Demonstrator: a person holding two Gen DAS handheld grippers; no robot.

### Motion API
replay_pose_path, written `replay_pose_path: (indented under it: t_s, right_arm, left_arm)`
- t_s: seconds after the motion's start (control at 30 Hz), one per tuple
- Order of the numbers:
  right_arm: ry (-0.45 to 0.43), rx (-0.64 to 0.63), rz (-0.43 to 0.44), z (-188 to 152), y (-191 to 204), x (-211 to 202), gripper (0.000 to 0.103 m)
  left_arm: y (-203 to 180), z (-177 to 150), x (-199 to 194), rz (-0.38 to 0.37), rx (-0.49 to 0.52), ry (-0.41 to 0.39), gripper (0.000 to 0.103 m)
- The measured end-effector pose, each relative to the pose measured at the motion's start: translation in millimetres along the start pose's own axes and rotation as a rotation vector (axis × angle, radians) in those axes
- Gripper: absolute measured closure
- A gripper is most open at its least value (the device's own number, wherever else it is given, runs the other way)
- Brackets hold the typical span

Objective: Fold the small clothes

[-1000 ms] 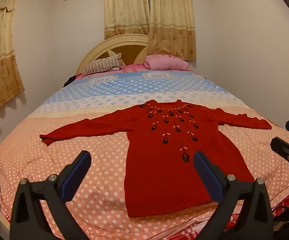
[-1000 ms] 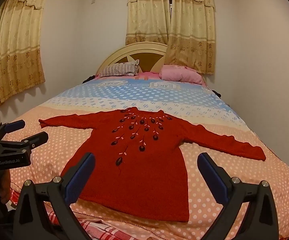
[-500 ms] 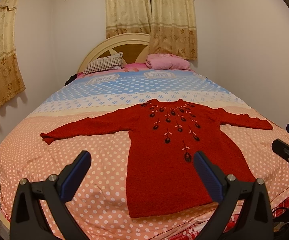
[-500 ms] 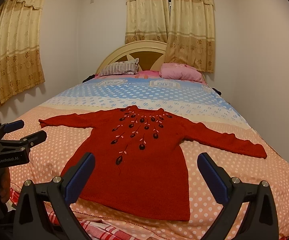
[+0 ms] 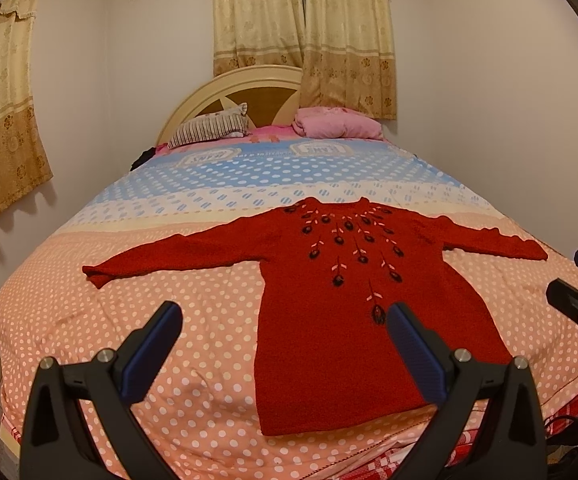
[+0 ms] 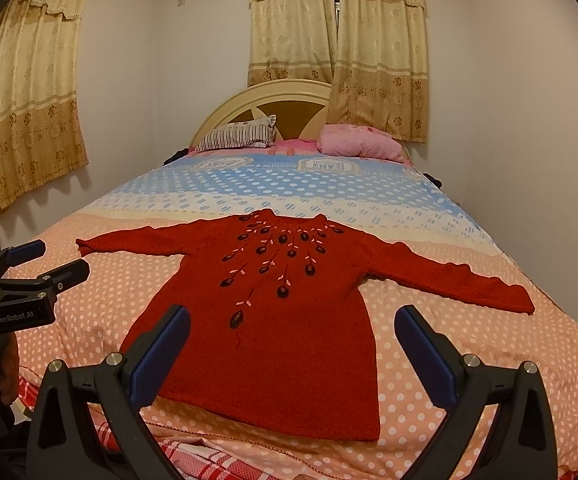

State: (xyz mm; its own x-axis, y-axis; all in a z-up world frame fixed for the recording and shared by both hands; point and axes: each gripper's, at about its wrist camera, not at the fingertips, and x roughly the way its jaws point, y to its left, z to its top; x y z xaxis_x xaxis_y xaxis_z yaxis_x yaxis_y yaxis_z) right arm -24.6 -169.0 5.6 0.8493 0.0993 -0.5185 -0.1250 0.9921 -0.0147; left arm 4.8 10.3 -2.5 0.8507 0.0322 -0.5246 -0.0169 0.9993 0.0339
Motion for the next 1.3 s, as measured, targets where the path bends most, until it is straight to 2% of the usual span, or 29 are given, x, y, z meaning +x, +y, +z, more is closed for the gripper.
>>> replay_pose_path:
  t_s: [1.3]
  right_arm:
    - [0.012, 0.003, 0.004, -0.9, 1.3, 2.1, 0.001]
  left_arm:
    - [5.1, -3.1, 4.1, 0.0, -0.01, 0.011, 0.0]
